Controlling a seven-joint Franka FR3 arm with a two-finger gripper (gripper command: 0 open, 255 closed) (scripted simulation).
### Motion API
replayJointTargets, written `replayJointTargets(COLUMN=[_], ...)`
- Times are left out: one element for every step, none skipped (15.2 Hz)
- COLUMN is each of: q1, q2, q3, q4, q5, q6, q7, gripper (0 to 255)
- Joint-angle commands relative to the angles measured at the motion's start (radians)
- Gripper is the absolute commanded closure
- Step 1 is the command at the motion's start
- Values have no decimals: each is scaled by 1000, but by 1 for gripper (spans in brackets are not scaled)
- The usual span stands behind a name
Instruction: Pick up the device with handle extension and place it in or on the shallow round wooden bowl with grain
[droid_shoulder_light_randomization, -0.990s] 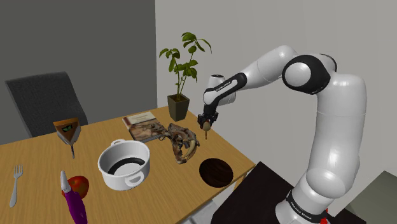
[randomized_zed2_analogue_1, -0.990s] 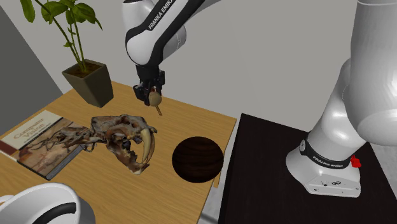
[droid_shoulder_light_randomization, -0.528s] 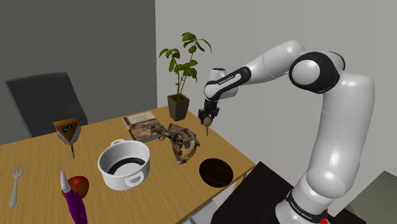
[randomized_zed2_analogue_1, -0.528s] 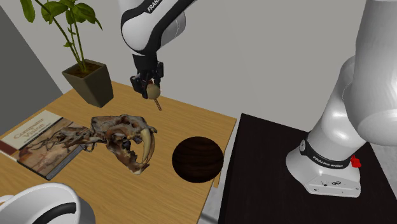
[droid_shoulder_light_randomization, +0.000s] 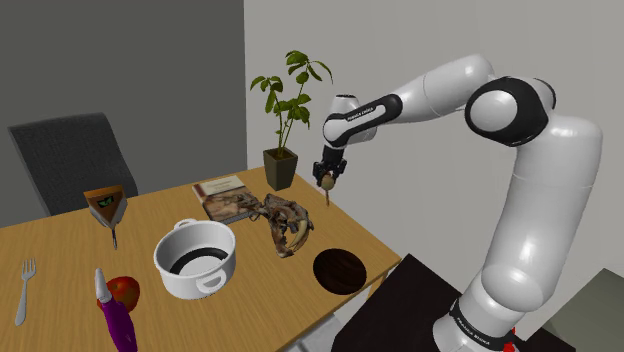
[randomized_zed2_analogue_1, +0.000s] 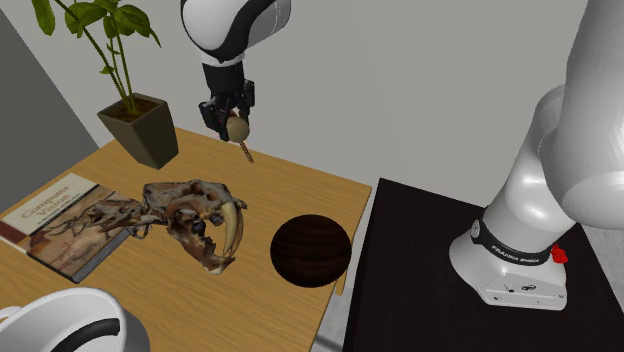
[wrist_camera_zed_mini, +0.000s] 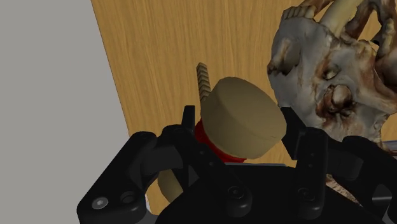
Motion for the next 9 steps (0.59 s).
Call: replayJointTargets(q1=[7, 14, 21, 28, 34, 41, 47, 54, 61], q2=[-41, -75, -110, -144, -178, -212, -246, -280, -314], q3=[3, 7, 11, 16, 21, 27, 33, 39, 46], q4=[-39, -82, -123, -163, -203, -241, -278, -313, -348], q5=[-3, -4, -6, -8, -9, -10, -10, -10, -9], q6=[-2, 7, 14, 21, 26, 31, 34, 36, 37], q7=[11, 23, 35, 47, 59, 72, 85, 98, 111], gripper=[255, 255, 255, 255, 255, 255, 255, 255, 255])
